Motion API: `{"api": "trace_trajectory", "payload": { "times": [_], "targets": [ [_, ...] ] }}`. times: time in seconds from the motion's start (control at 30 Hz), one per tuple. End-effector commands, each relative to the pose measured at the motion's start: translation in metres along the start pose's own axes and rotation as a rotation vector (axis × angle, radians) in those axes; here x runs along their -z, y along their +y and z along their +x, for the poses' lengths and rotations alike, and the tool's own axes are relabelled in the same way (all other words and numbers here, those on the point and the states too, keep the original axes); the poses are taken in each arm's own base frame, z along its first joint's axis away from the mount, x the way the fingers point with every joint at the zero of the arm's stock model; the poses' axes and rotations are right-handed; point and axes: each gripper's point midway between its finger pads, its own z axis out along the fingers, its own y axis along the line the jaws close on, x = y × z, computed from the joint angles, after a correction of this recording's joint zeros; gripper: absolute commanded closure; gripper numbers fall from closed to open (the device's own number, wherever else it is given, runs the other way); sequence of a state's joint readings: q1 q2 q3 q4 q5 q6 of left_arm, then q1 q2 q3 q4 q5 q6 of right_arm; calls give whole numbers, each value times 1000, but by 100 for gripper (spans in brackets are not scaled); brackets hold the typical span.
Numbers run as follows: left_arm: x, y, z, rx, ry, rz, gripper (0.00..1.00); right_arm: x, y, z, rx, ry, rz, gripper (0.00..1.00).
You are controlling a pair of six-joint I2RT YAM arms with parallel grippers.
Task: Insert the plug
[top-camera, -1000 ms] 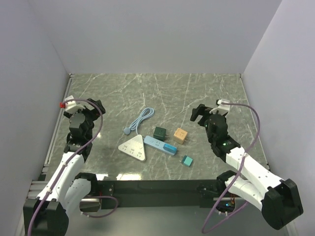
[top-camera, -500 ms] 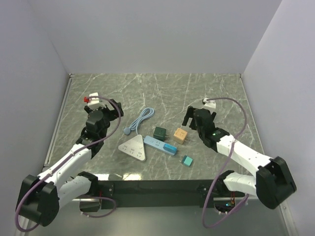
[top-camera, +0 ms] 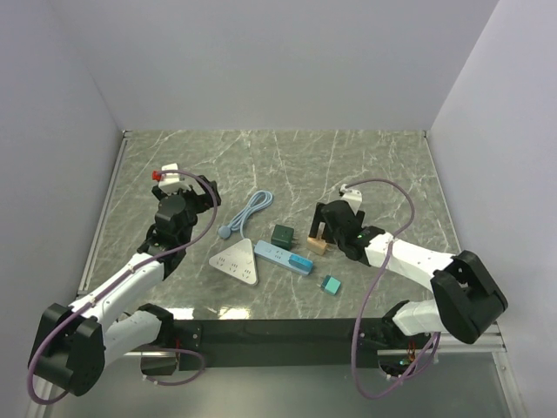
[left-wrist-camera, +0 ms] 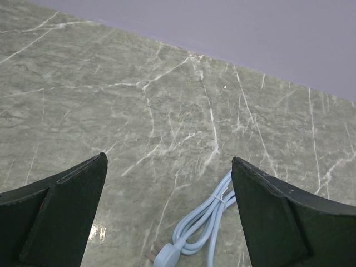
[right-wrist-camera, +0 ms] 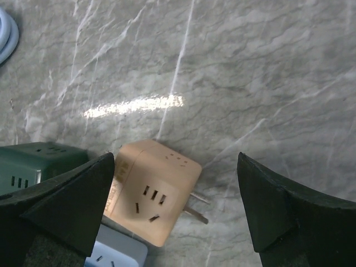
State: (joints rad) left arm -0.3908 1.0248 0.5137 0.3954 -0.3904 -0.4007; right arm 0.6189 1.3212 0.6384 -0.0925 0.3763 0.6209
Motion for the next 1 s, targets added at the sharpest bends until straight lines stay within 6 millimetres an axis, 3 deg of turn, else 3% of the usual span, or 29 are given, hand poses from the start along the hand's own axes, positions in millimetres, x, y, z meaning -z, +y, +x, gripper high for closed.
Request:
{"api": "trace_trajectory", "payload": {
  "times": [0.0, 0.2, 0.43, 0.53, 0.63, 0.67, 0.77, 0.97],
  "targets": [
    [-1, -12, -30, 16, -86, 31, 1, 2, 23, -15, -45, -29, -35, 4],
    [-2, -15, -28, 9, -82, 39, 1, -6, 26, -3, -50, -8, -14, 4],
    [1, -23, -27, -5, -88, 69, 1, -14, 22, 10, -38, 28, 16, 12],
    [3, -26, -27, -10, -91, 78, 1, -15, 21, 12, -37, 33, 18, 30],
    [8, -37, -25, -18, -91, 126, 1, -11, 22, 7, -32, 23, 14, 57],
    [10, -42, -26, -28, -104, 154, 1, -8, 27, -2, -39, 8, 3, 75],
    [21, -66, -24, -61, -115, 252, 1, -1, 37, -22, -41, -27, -24, 98],
    [49, -111, -18, -109, -138, 449, 1, 30, 68, -81, -104, -144, -156, 100]
  ]
}}
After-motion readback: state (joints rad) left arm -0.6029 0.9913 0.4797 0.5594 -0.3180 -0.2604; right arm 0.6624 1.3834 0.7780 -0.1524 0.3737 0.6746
